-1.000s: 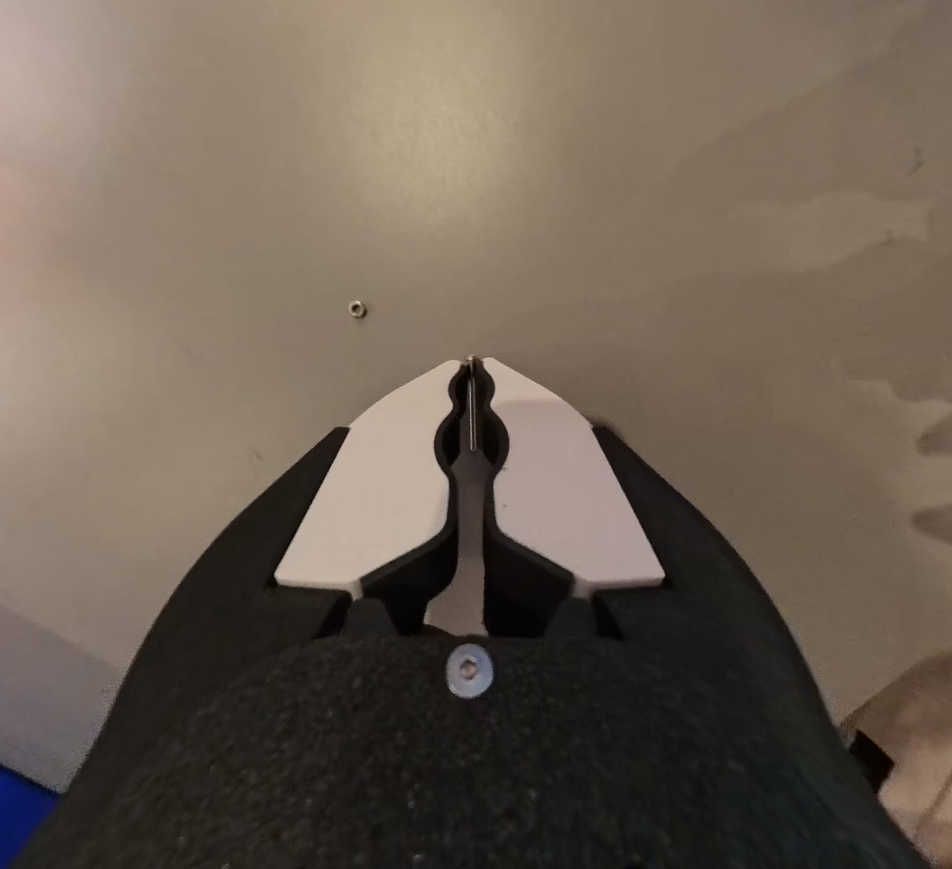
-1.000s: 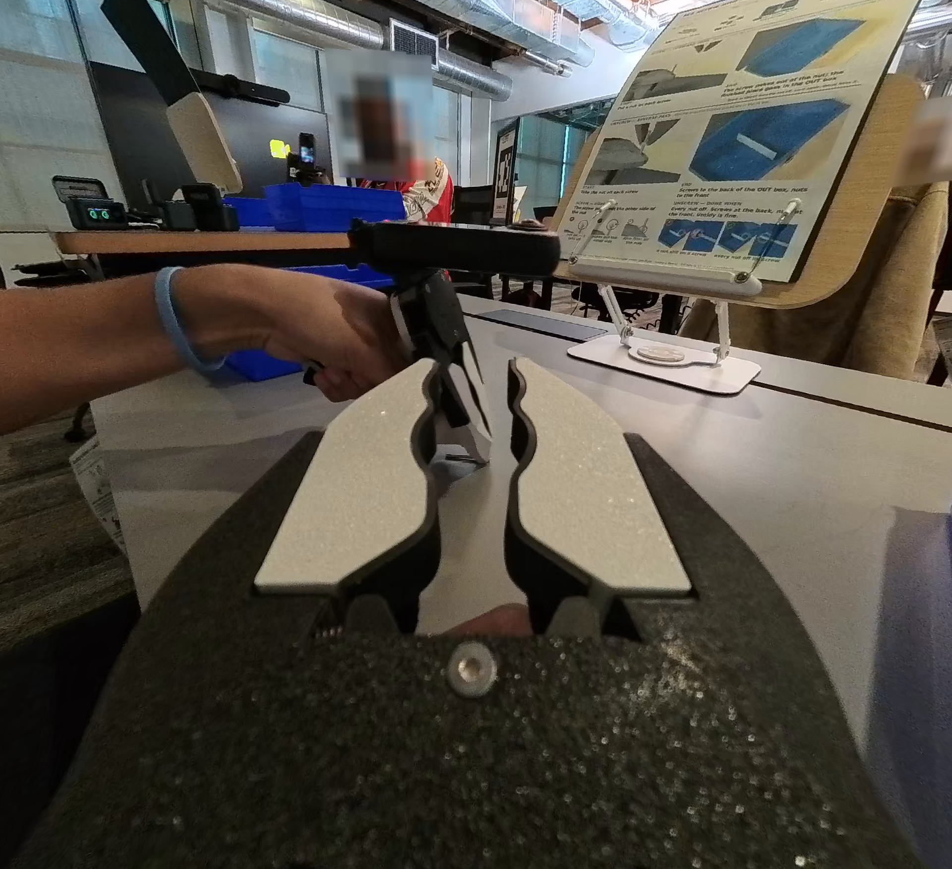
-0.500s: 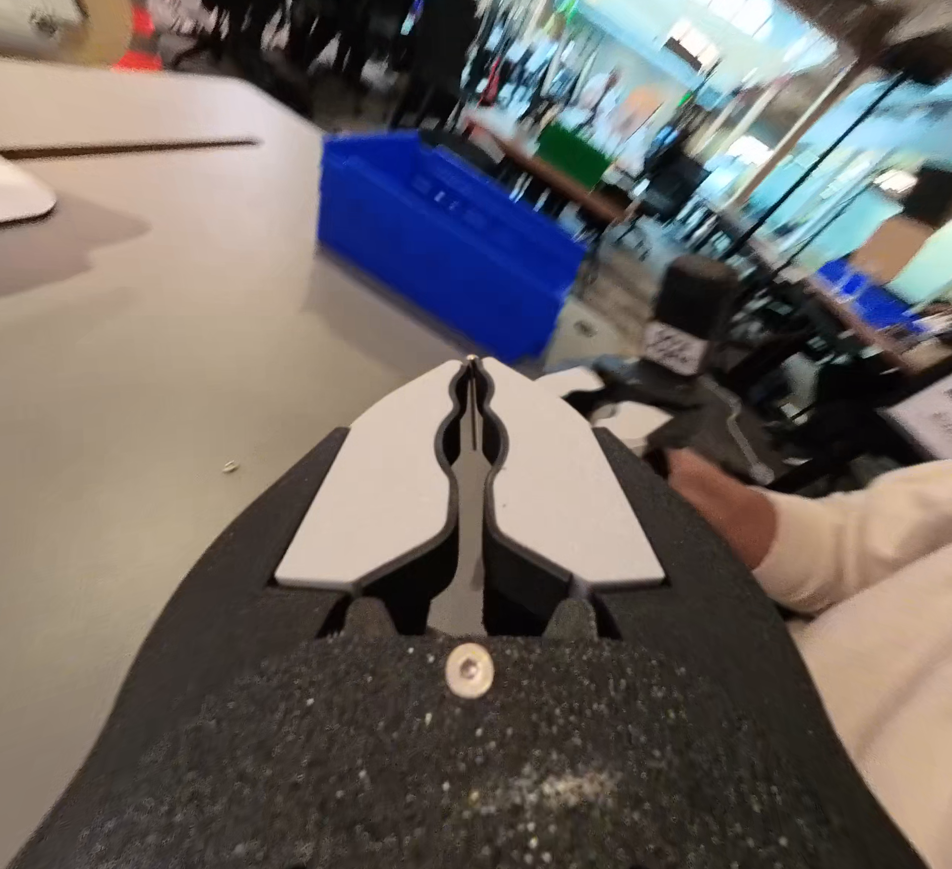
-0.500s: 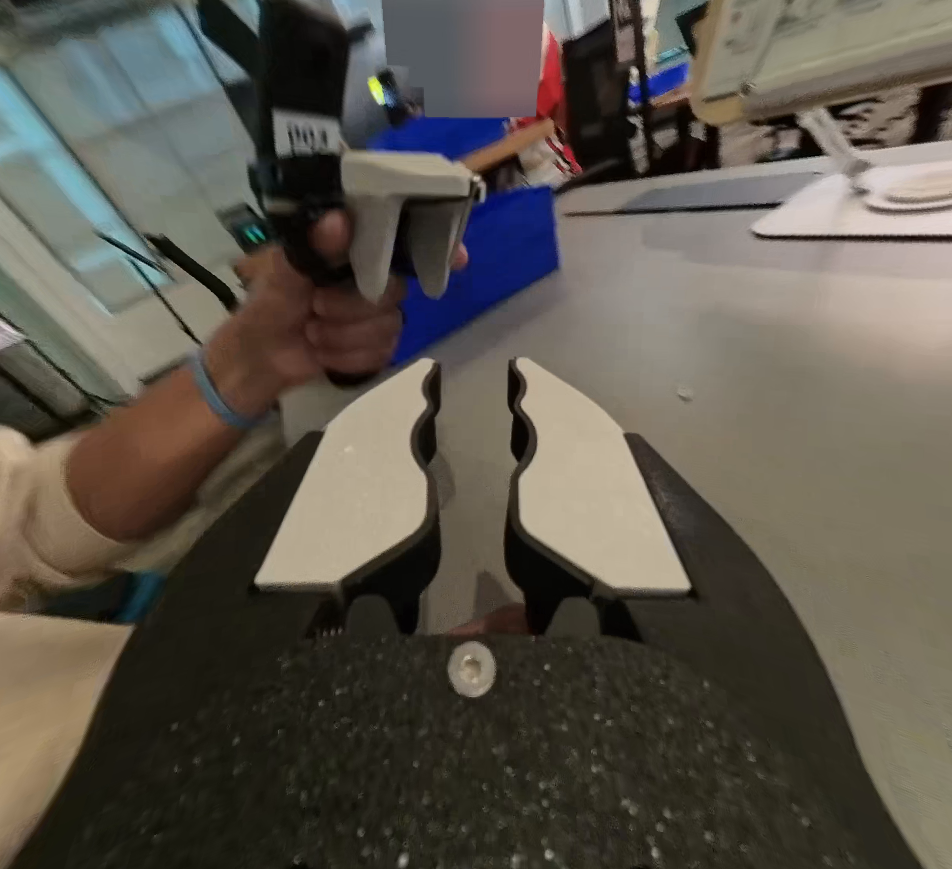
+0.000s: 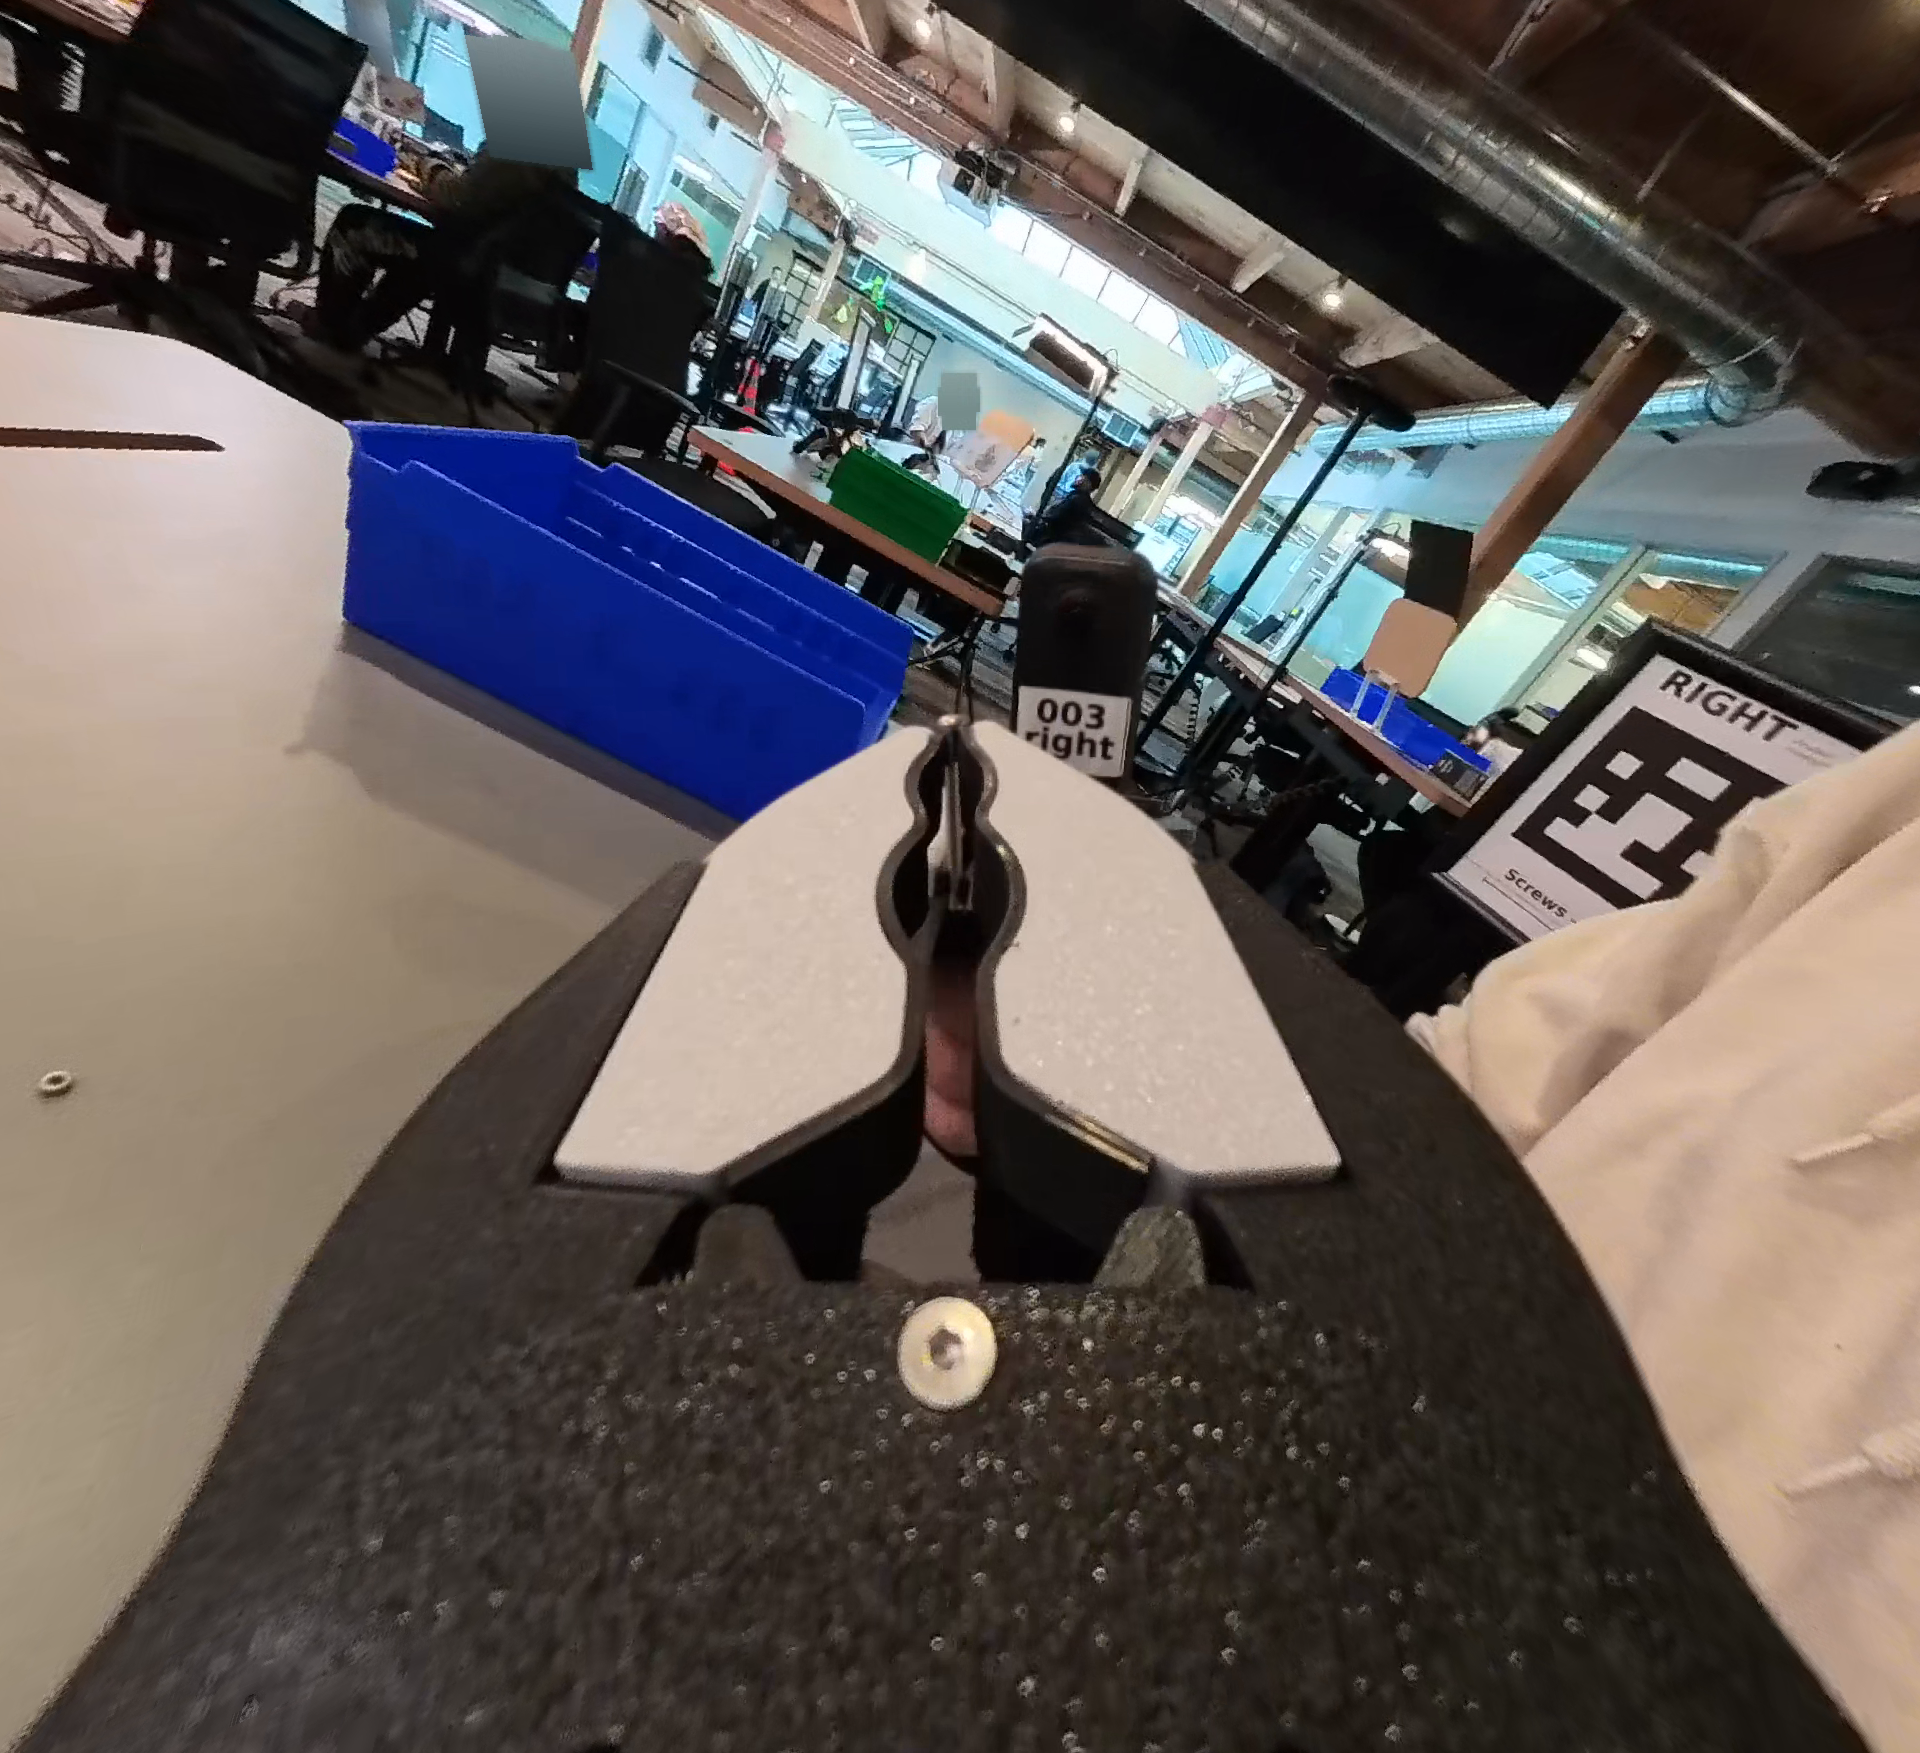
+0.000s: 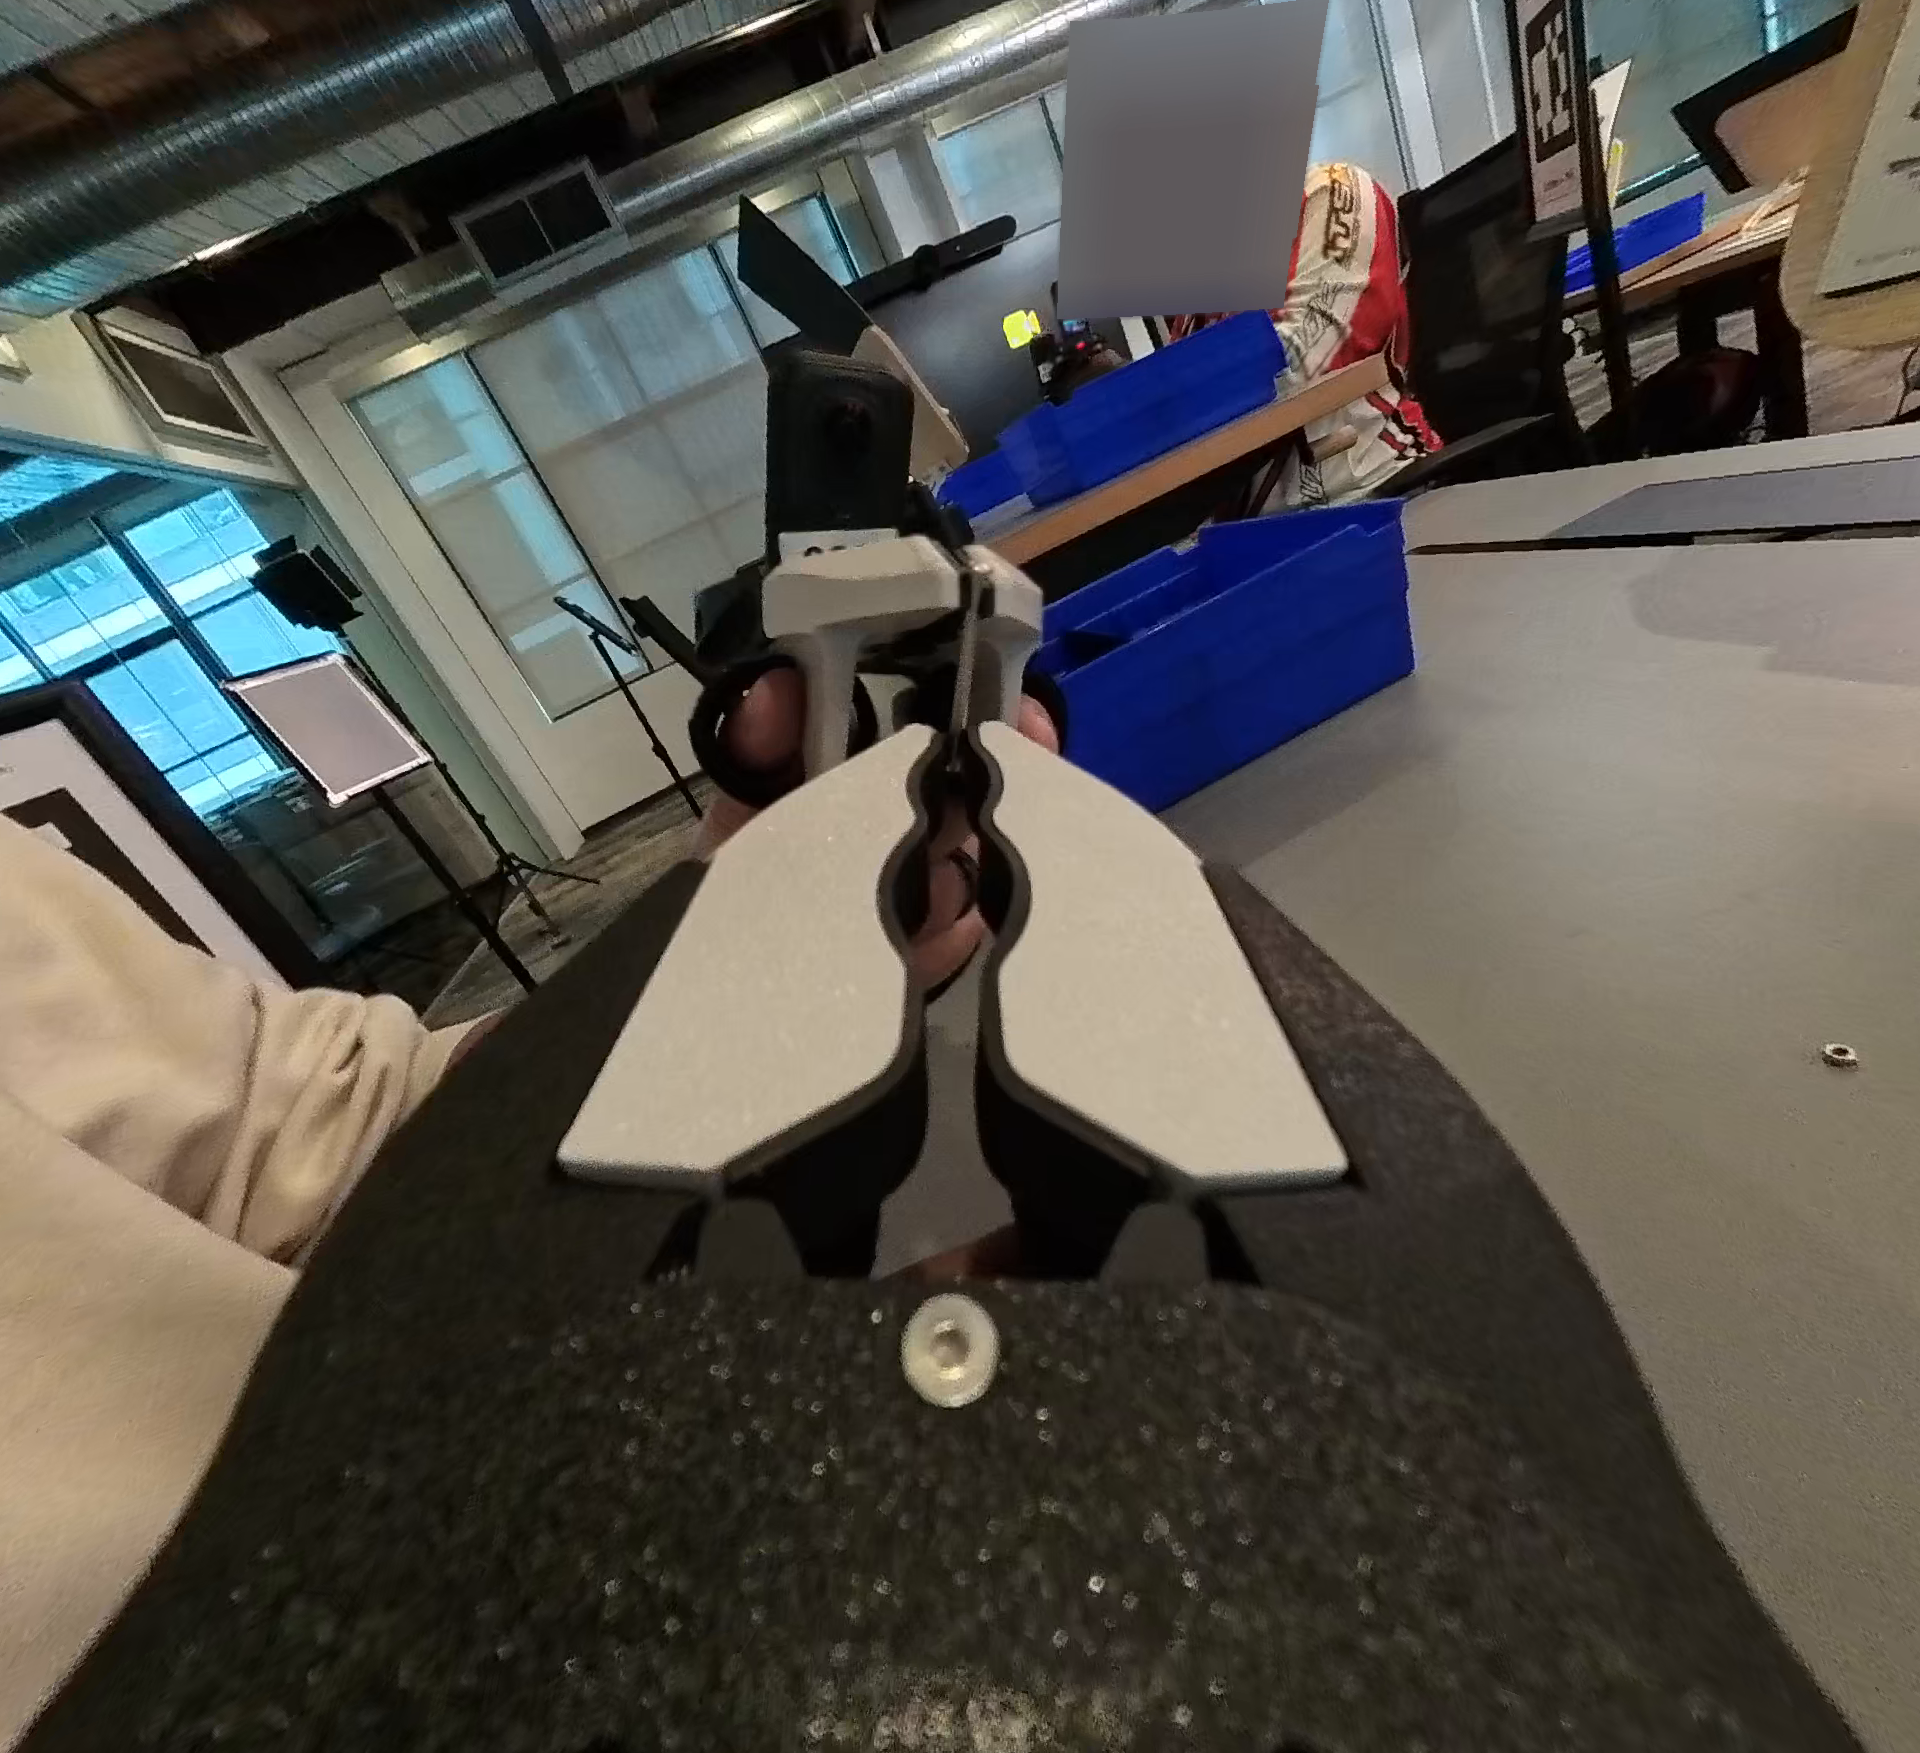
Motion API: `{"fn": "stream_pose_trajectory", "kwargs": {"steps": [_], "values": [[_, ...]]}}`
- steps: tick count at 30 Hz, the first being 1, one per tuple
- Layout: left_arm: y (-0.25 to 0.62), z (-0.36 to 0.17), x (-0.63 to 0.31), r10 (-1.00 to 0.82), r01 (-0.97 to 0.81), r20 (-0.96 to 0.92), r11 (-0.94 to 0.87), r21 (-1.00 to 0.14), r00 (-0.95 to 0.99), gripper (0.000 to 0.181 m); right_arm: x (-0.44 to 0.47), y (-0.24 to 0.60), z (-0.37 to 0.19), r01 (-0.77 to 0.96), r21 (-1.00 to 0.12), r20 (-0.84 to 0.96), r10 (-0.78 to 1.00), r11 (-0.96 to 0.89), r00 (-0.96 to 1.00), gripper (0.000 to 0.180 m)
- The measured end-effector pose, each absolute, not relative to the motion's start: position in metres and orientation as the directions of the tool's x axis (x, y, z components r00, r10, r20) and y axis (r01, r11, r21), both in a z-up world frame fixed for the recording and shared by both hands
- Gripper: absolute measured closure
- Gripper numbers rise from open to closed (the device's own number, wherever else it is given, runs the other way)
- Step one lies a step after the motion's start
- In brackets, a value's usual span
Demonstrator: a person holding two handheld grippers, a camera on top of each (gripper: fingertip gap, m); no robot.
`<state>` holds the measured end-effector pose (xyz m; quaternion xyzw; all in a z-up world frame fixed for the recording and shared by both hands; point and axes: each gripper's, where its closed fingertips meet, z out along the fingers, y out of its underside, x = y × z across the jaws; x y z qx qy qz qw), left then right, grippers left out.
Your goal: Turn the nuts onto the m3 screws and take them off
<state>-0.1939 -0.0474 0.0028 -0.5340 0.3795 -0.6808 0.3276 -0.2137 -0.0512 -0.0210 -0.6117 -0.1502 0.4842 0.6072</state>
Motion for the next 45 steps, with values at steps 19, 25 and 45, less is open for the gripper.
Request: {"fn": "stream_pose_trajectory", "kwargs": {"steps": [19,25,45], "values": [[-0.059,-0.030,-0.223,-0.917,-0.104,0.359,-0.346,-0.933,-0.173,0.181,-0.200,-0.060,-0.022,-0.151,-0.971,-0.239,0.816,-0.187,0.527,0.177],[-0.058,-0.049,-0.231,-0.984,-0.314,0.107,-0.057,-0.948,-0.145,0.161,-0.202,-0.070,-0.049,0.272,-0.946,-0.028,0.878,-0.178,0.478,0.177],[-0.077,-0.060,-0.220,-0.961,-0.377,0.039,0.070,-0.924,-0.274,0.176,-0.214,-0.077,-0.038,0.184,-0.970,-0.080,0.919,-0.161,0.386,0.177]]}}
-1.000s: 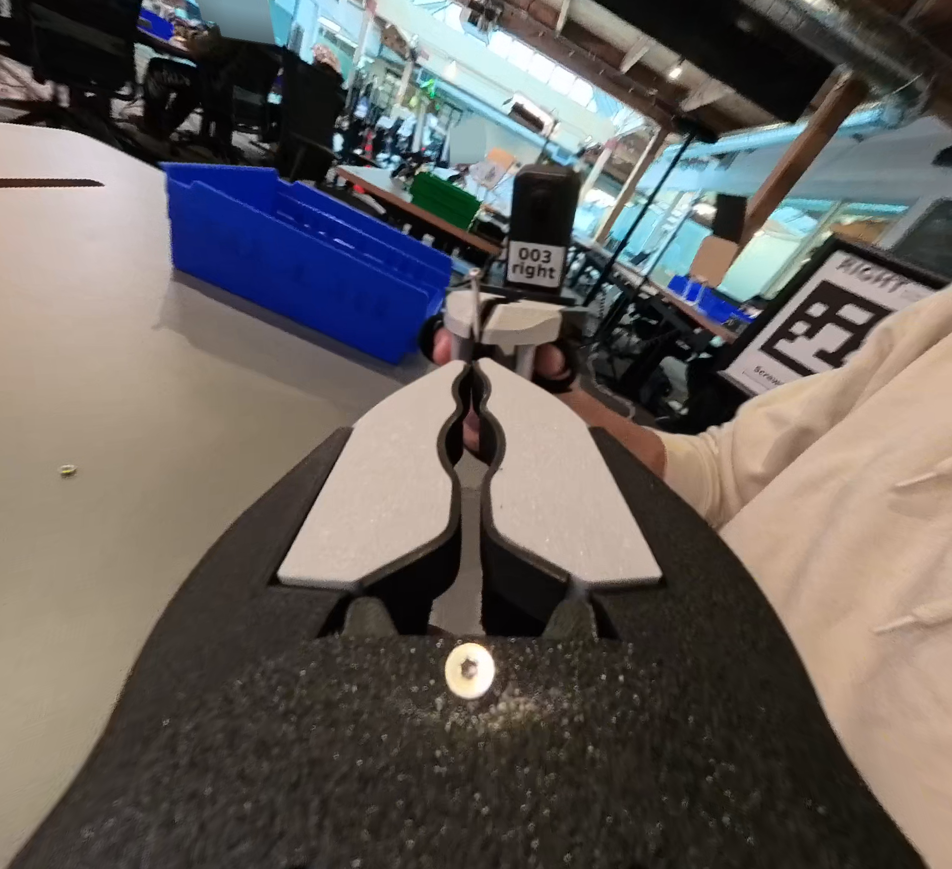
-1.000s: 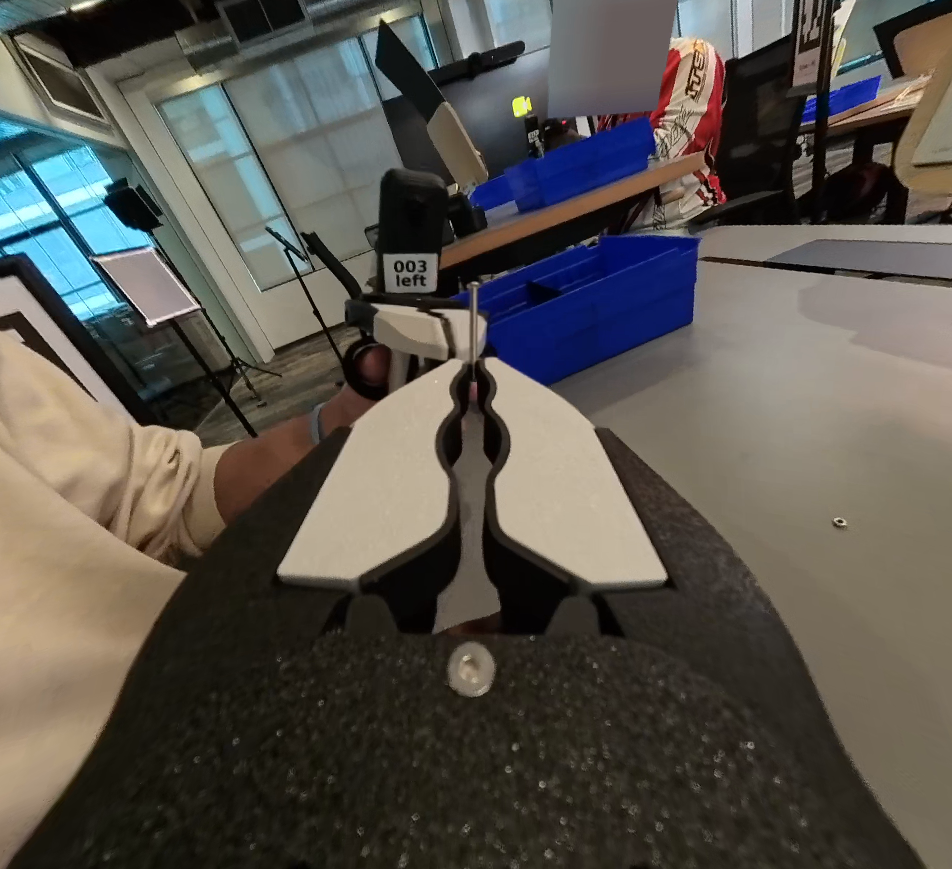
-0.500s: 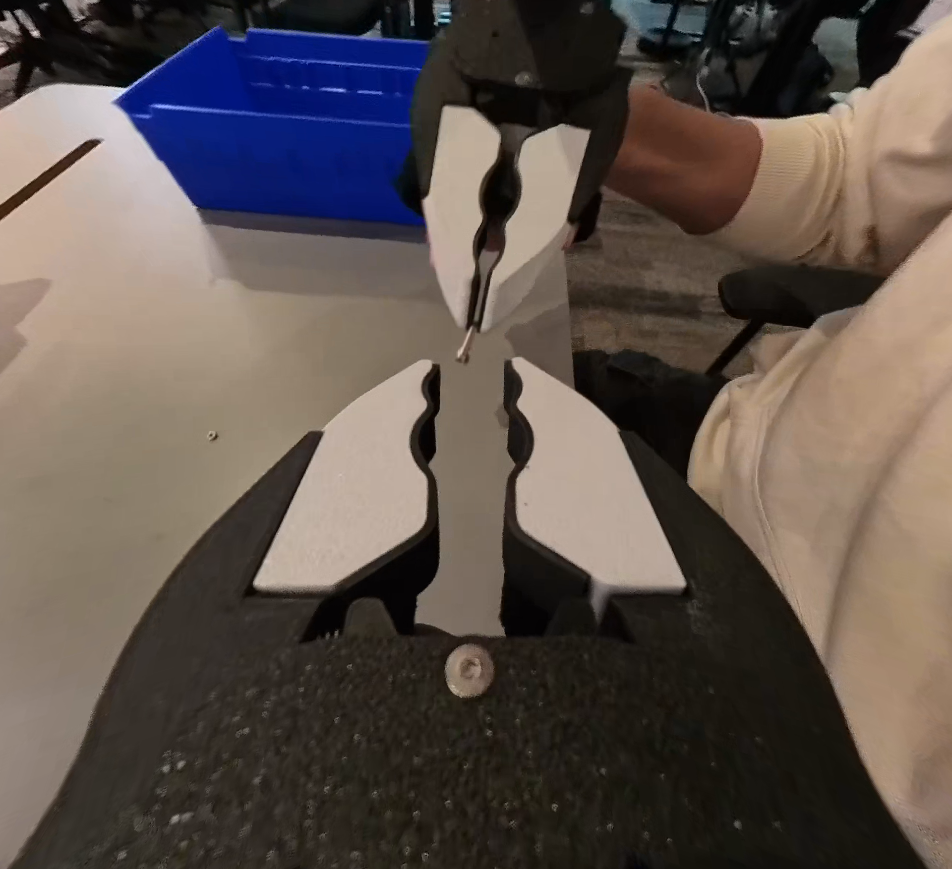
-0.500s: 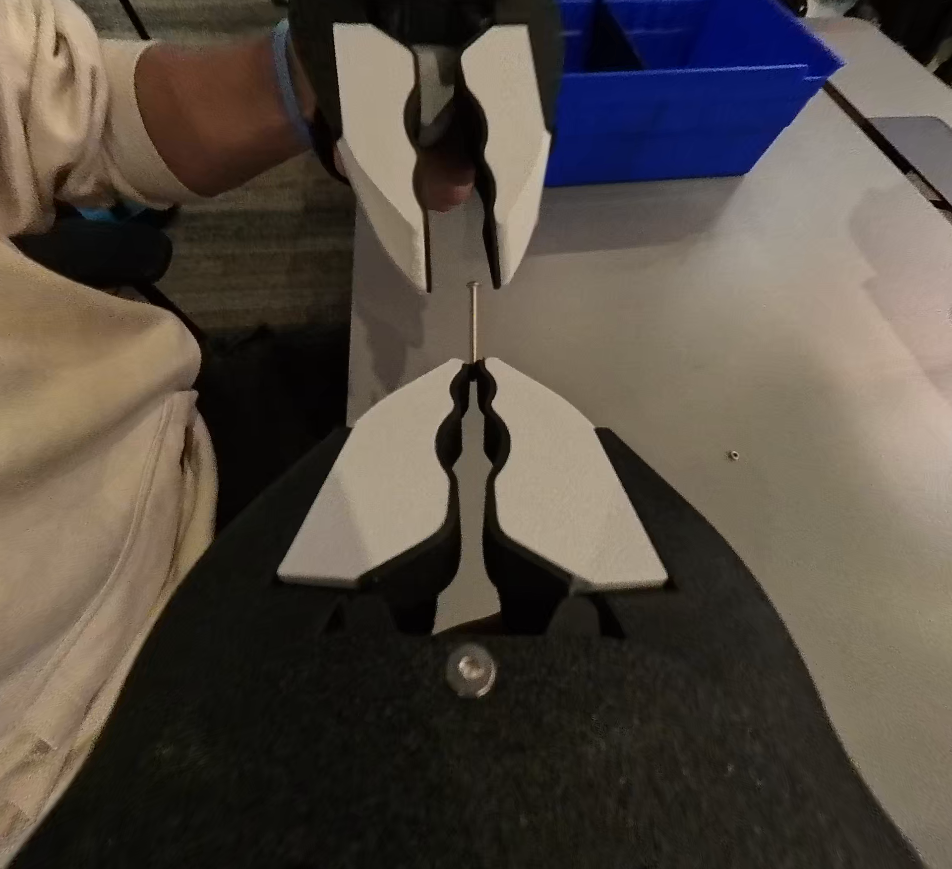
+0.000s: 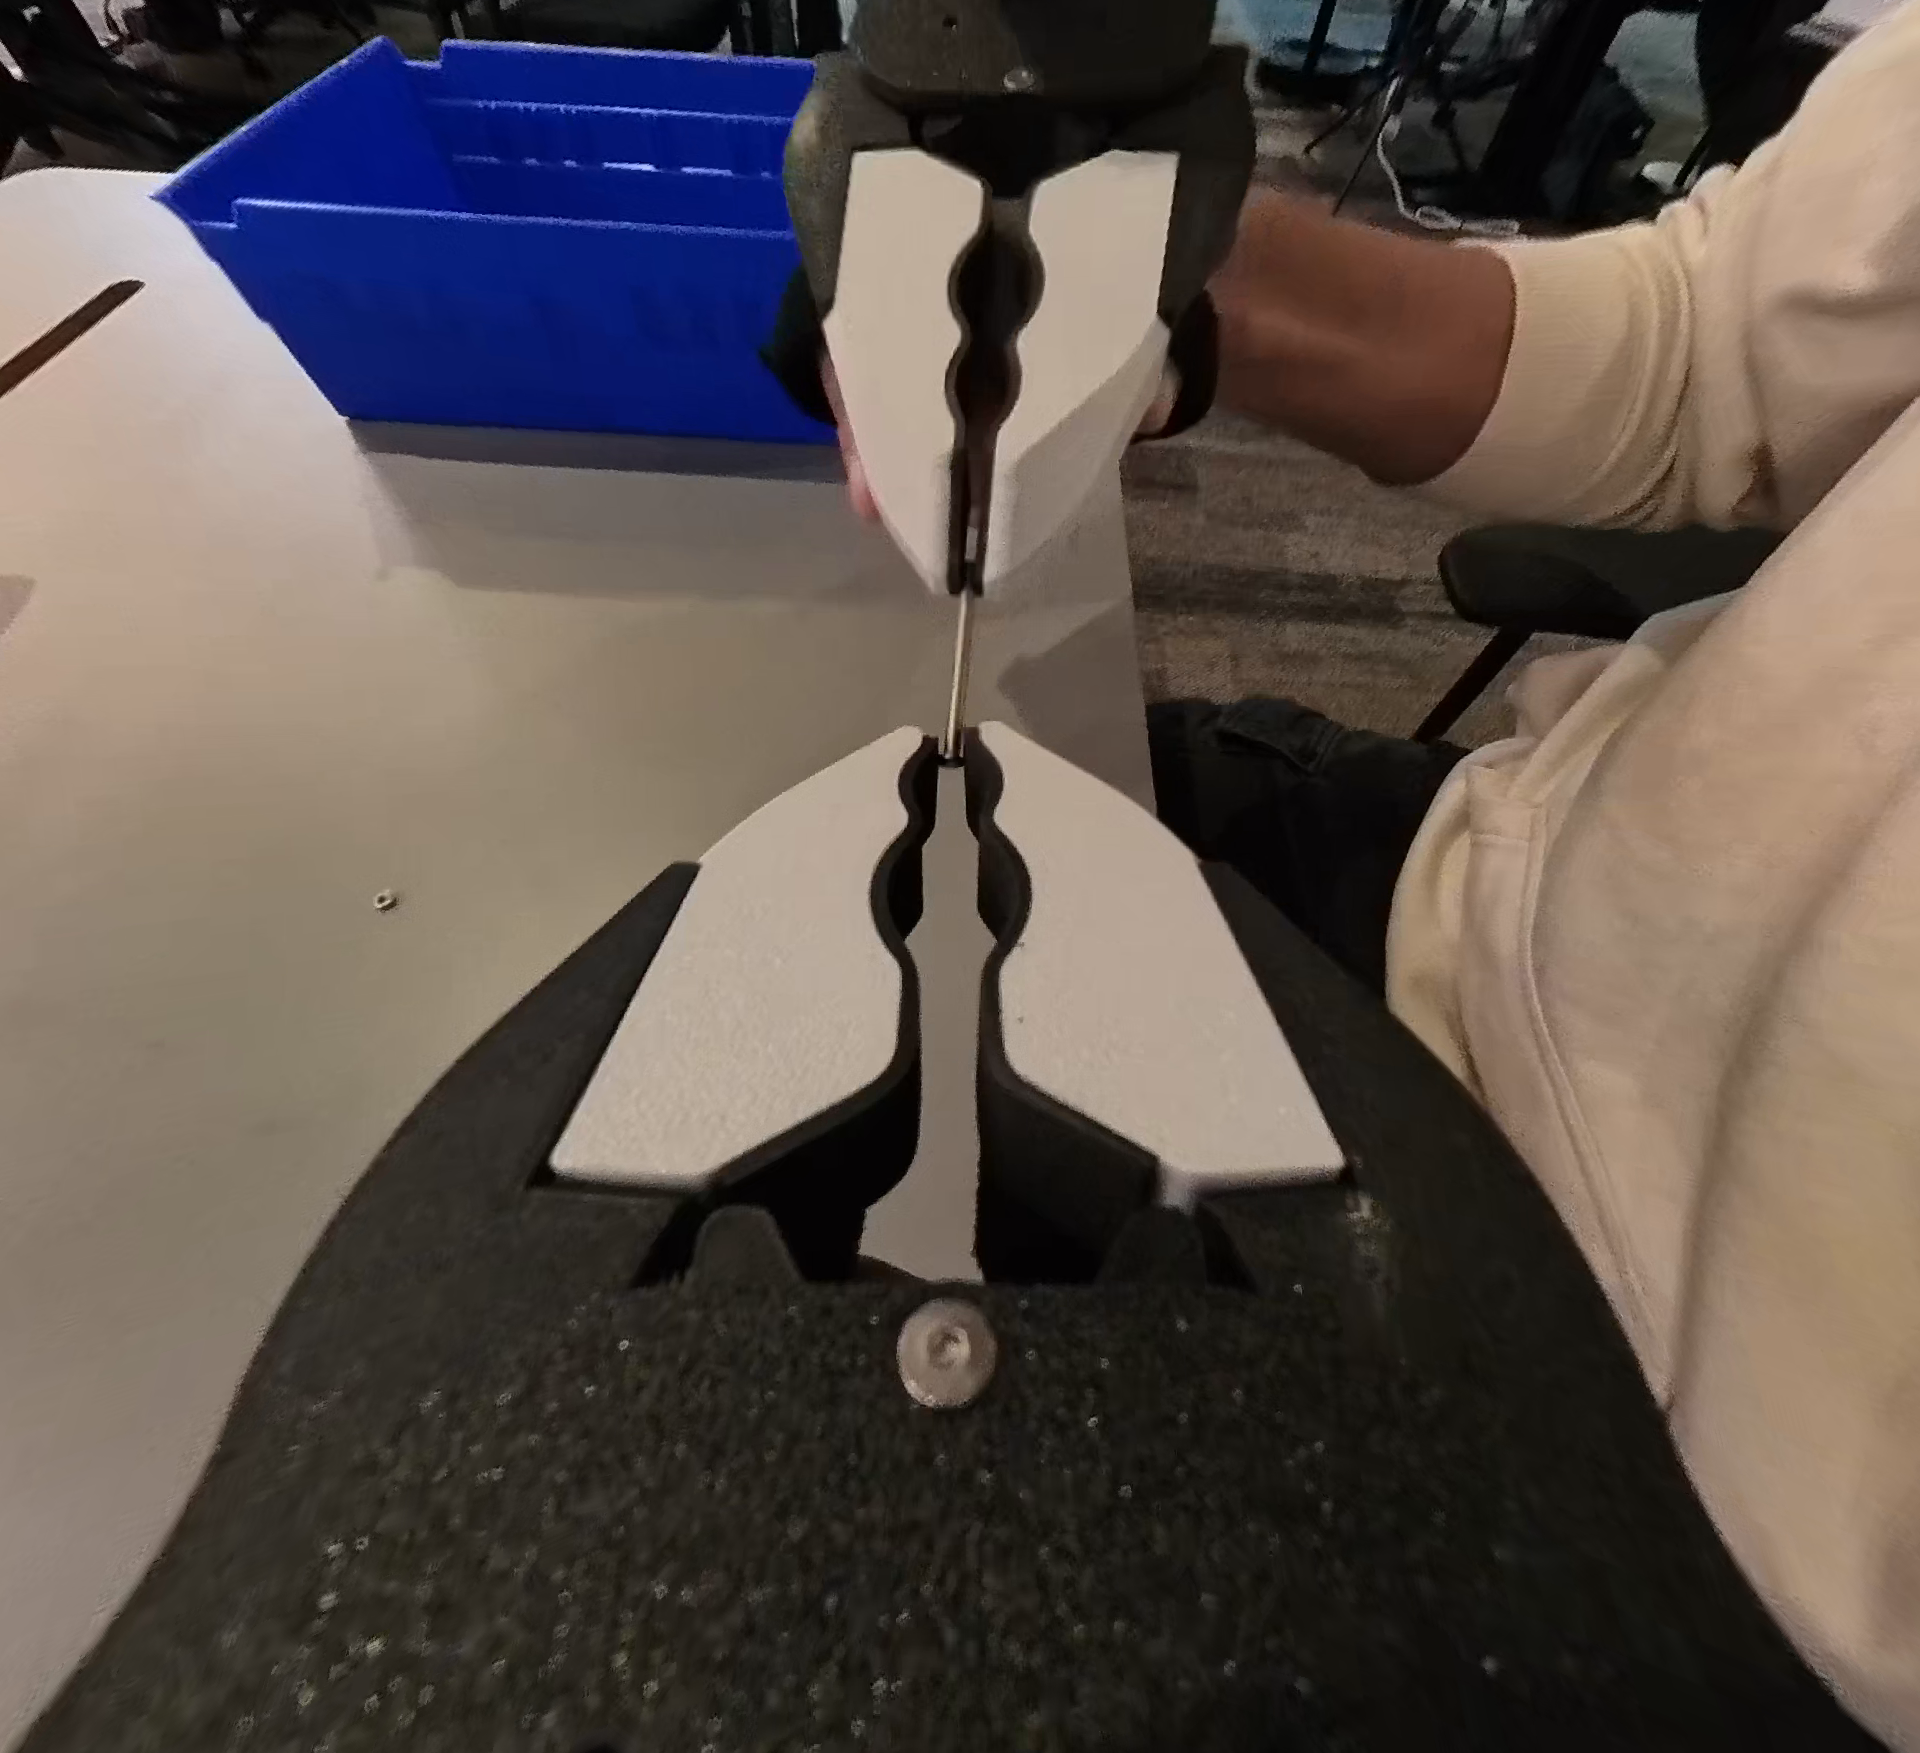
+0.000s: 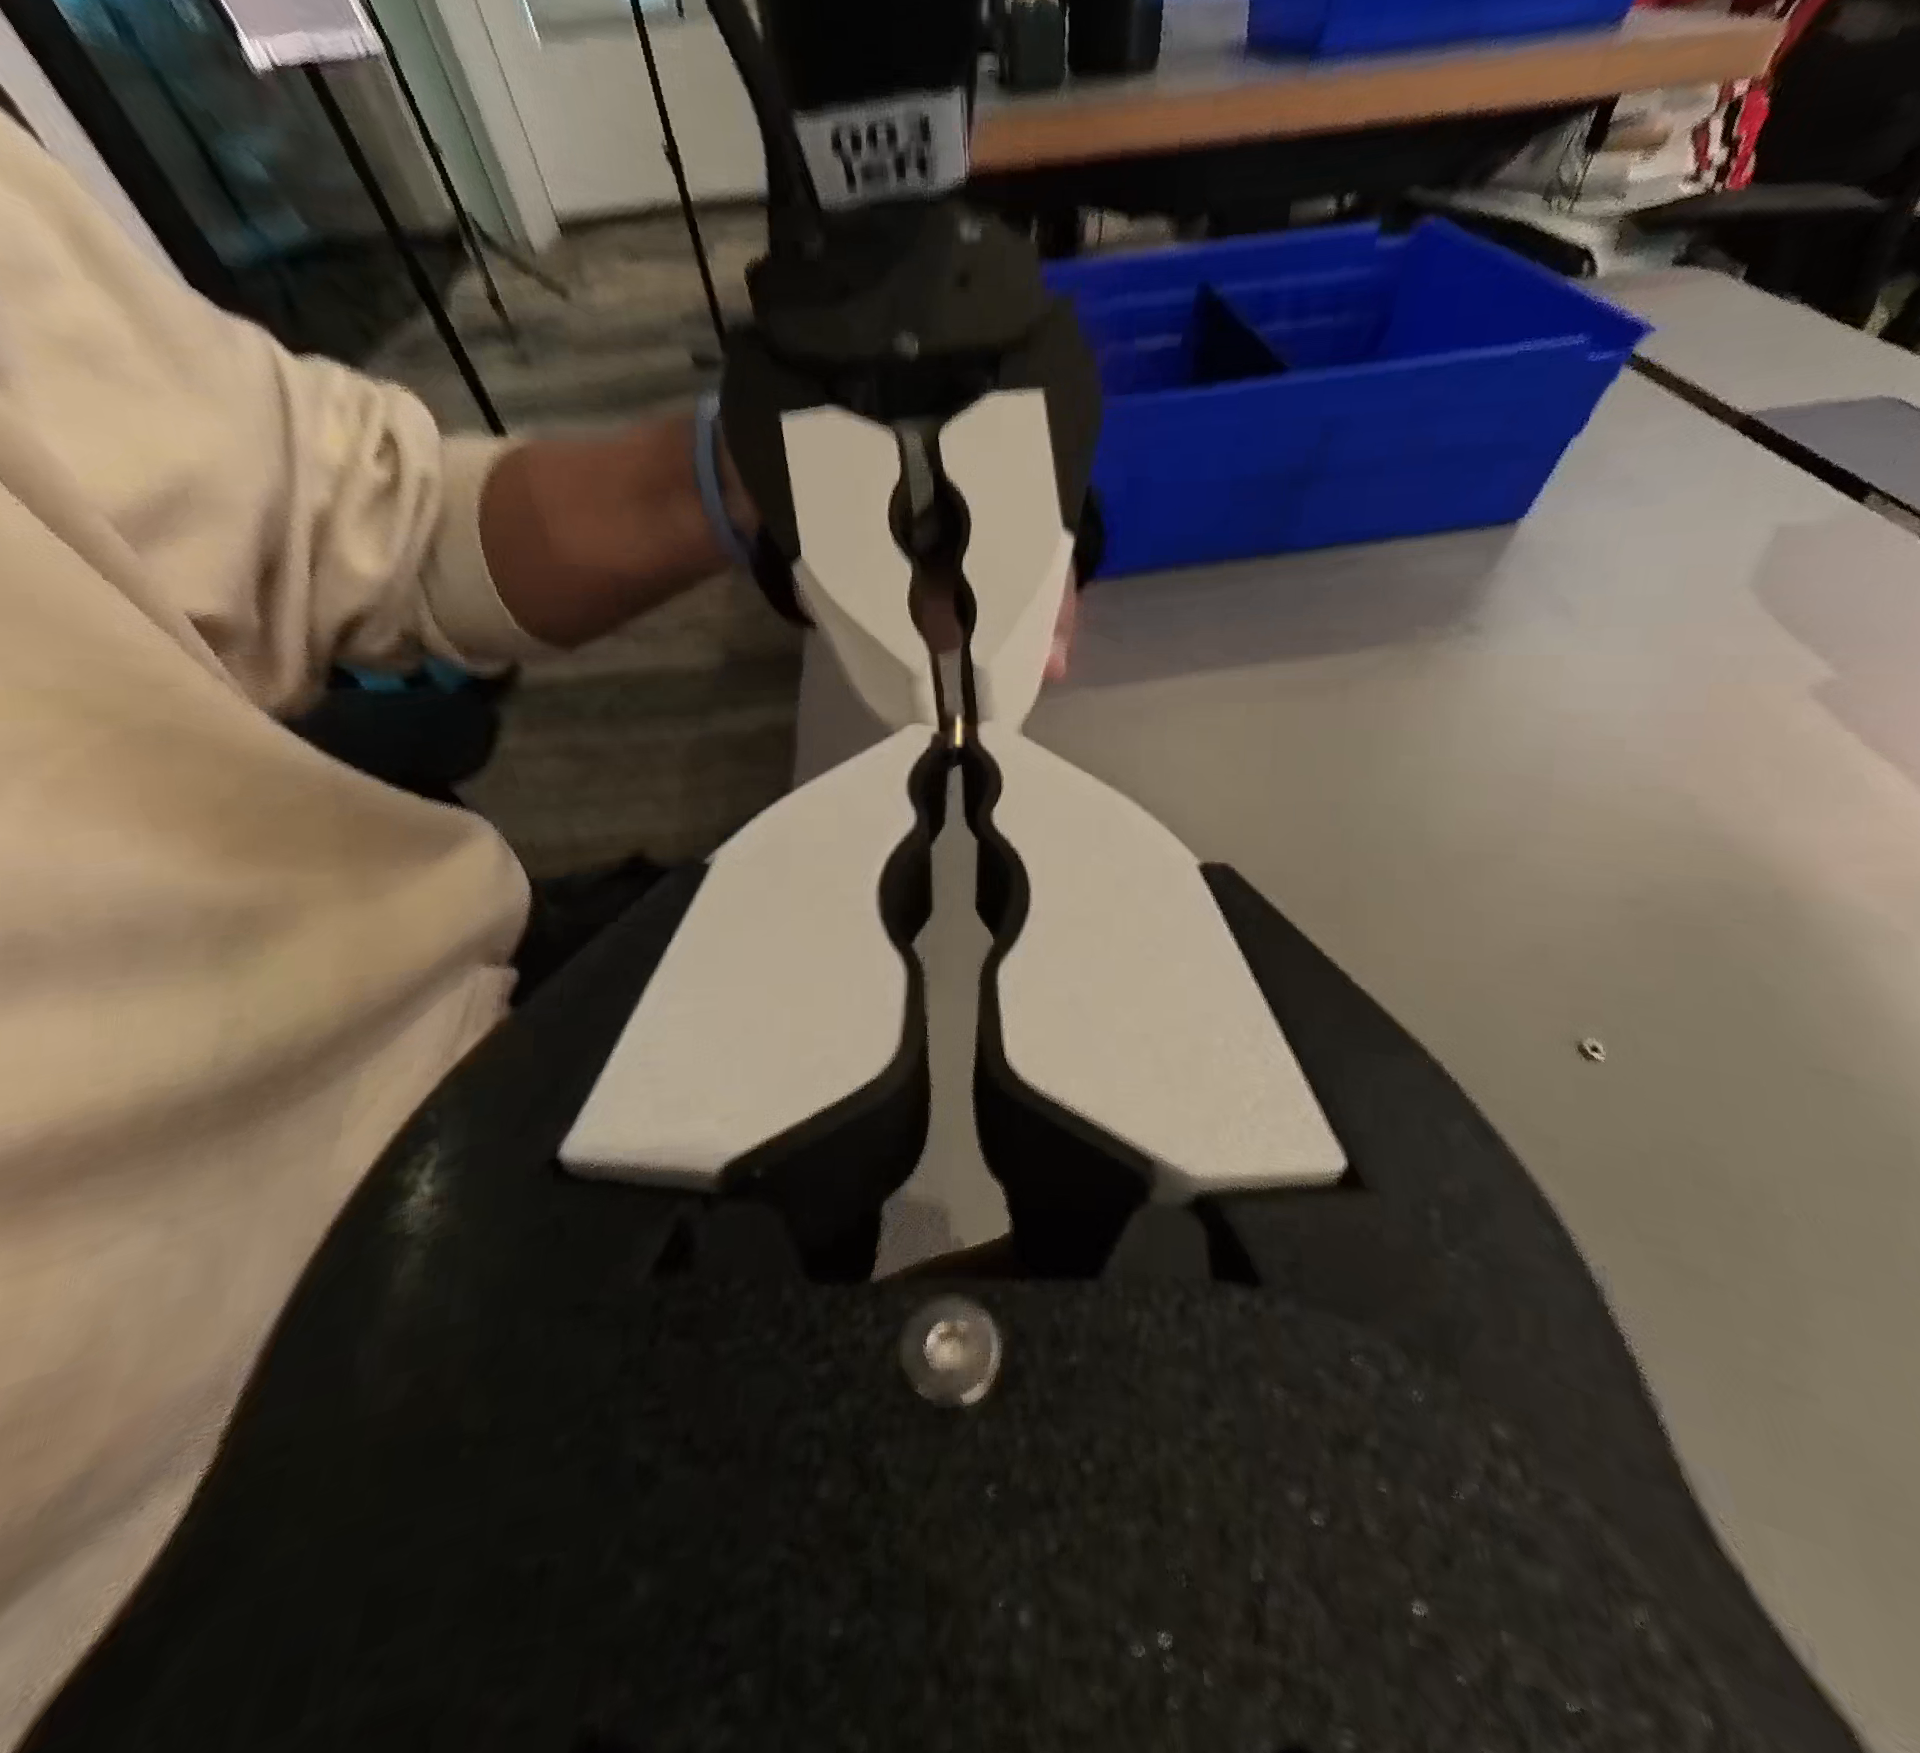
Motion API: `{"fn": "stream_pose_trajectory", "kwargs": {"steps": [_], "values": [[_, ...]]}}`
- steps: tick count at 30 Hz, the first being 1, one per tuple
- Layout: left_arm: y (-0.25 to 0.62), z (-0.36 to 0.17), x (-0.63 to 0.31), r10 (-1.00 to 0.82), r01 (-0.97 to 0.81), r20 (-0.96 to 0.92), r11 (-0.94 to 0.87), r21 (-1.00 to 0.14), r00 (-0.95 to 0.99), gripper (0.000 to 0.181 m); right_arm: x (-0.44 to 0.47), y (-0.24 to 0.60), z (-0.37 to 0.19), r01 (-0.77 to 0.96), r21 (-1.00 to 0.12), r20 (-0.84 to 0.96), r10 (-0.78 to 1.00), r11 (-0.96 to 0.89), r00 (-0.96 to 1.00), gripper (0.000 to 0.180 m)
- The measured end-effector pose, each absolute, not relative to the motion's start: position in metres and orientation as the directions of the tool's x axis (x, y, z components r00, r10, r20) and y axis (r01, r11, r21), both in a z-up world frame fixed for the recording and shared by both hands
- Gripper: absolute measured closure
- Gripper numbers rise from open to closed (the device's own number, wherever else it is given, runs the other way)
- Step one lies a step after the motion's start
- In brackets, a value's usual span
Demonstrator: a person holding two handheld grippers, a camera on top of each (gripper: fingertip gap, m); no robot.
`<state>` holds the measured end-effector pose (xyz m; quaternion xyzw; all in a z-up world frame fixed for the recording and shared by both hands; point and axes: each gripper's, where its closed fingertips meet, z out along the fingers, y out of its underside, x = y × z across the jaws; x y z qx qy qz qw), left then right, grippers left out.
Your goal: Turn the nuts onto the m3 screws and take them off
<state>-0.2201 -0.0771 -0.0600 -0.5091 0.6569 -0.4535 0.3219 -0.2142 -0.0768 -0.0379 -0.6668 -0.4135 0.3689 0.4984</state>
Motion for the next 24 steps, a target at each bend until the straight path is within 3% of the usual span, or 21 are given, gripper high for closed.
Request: {"fn": "stream_pose_trajectory", "kwargs": {"steps": [4,8,17,19,24], "values": [[-0.079,-0.060,-0.214,-0.960,-0.312,0.088,-0.001,-0.950,-0.265,0.177,-0.221,-0.072,-0.024,-0.021,-0.984,-0.173,0.921,-0.177,0.349,0.178],[-0.074,-0.053,-0.215,-0.956,-0.218,0.163,-0.109,-0.970,-0.246,0.177,-0.218,-0.063,-0.020,-0.112,-0.975,-0.218,0.905,-0.189,0.366,0.178],[-0.069,-0.064,-0.209,-0.952,-0.161,0.223,-0.191,-0.968,-0.211,0.177,-0.230,-0.054,-0.026,-0.135,-0.964,-0.264,0.903,-0.231,0.341,0.177],[-0.064,-0.062,-0.213,-0.954,-0.145,0.231,-0.205,-0.968,-0.192,0.177,-0.223,-0.051,-0.023,-0.132,-0.970,-0.242,0.888,-0.206,0.392,0.154],[-0.046,-0.071,-0.228,-0.968,-0.128,0.233,-0.221,-0.967,-0.088,0.177,-0.177,-0.045,-0.045,-0.005,-0.975,-0.177,0.757,-0.224,0.629,0.151]]}}
